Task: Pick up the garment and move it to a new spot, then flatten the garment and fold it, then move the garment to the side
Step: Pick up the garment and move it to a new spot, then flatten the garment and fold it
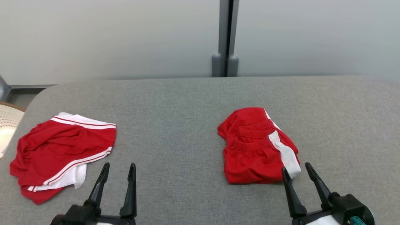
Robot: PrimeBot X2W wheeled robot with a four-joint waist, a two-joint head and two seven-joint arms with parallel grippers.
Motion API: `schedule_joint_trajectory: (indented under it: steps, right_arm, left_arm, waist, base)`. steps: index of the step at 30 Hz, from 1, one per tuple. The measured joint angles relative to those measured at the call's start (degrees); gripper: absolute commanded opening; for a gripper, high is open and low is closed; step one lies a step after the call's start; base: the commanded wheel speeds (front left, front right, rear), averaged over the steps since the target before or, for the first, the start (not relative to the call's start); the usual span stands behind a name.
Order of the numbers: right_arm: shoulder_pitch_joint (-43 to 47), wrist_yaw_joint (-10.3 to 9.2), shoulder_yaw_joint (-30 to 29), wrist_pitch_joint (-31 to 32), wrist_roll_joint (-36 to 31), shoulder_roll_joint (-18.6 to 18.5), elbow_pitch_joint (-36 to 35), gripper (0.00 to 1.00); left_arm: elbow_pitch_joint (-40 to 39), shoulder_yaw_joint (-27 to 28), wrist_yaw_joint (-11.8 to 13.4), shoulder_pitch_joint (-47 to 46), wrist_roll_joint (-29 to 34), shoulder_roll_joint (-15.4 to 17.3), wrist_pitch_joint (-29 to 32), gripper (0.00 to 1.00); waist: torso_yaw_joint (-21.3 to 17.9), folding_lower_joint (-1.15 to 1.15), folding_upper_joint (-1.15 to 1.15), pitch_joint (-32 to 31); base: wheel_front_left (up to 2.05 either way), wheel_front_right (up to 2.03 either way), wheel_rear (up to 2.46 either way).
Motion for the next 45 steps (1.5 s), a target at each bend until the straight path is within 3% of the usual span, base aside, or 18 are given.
schedule_joint_trajectory:
  steps: [10,45]
  right_arm:
    - [5.29,0.0,-4.47,0.0,-0.6,-0.03,-2.75,1.0]
    - [4.38,0.0,-3.09,0.0,0.55,-0.01,-2.29,1.0]
  left_arm:
    - [-2.7,2.11,0.37,8.04,3.1,-0.21,0.0,1.0]
    - [-1.45,-0.03,2.14,7.39,4.85,-0.24,0.0,1.0]
  waist:
    - [1.07,0.0,0.0,-2.62]
    - [-0.24,0.0,0.0,-2.42]
  base:
    - [0.0,0.0,0.0]
    - [0.0,0.0,0.0]
